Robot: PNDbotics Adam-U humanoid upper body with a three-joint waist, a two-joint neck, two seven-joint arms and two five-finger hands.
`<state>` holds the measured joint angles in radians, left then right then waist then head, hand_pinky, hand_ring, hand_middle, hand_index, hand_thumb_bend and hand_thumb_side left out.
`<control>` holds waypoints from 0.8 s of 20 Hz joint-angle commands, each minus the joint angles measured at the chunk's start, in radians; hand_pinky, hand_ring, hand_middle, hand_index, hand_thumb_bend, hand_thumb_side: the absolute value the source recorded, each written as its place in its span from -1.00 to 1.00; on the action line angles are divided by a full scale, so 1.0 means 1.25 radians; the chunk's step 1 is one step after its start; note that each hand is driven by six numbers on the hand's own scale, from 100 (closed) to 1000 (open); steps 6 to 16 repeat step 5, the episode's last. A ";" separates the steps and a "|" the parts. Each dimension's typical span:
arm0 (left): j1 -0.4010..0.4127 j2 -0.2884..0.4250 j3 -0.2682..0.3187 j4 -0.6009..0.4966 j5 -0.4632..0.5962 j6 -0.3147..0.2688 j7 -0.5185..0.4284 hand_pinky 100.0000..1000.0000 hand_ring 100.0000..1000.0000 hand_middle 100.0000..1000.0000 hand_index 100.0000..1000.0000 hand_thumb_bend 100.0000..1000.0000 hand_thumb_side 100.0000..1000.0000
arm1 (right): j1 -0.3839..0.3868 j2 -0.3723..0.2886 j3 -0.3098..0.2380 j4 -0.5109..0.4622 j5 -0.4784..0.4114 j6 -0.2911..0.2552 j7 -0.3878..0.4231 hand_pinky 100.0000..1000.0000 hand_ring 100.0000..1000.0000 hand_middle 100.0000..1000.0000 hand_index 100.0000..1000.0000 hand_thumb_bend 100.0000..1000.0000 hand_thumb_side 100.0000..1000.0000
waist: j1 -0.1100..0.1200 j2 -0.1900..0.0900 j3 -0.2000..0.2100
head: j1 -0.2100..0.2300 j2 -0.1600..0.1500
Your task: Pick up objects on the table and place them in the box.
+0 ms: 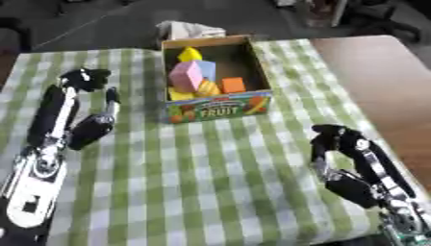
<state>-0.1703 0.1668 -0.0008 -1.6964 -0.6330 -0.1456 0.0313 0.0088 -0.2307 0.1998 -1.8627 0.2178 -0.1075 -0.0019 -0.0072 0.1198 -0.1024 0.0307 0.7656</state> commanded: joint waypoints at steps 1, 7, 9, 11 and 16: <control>0.036 -0.023 0.000 -0.062 0.042 0.040 -0.025 0.20 0.14 0.09 0.50 -1.00 0.30 | -0.007 -0.008 0.005 -0.011 -0.042 0.001 -0.028 0.26 0.08 0.08 0.52 -1.00 -0.50 | 0.000 -0.011 0.001 | 0.016 0.003; 0.093 -0.029 -0.014 -0.134 0.094 0.092 -0.059 0.20 0.14 0.09 0.50 -1.00 0.34 | -0.001 -0.007 0.009 -0.004 -0.072 0.007 -0.049 0.25 0.06 0.05 0.52 -1.00 -0.45 | -0.002 -0.014 0.000 | 0.024 0.003; 0.093 -0.029 -0.014 -0.134 0.094 0.092 -0.059 0.20 0.14 0.09 0.50 -1.00 0.34 | -0.001 -0.007 0.009 -0.004 -0.072 0.007 -0.049 0.25 0.06 0.05 0.52 -1.00 -0.45 | -0.002 -0.014 0.000 | 0.024 0.003; 0.093 -0.029 -0.014 -0.134 0.094 0.092 -0.059 0.20 0.14 0.09 0.50 -1.00 0.34 | -0.001 -0.007 0.009 -0.004 -0.072 0.007 -0.049 0.25 0.06 0.05 0.52 -1.00 -0.45 | -0.002 -0.014 0.000 | 0.024 0.003; 0.093 -0.029 -0.014 -0.134 0.094 0.092 -0.059 0.20 0.14 0.09 0.50 -1.00 0.34 | -0.001 -0.007 0.009 -0.004 -0.072 0.007 -0.049 0.25 0.06 0.05 0.52 -1.00 -0.45 | -0.002 -0.014 0.000 | 0.024 0.003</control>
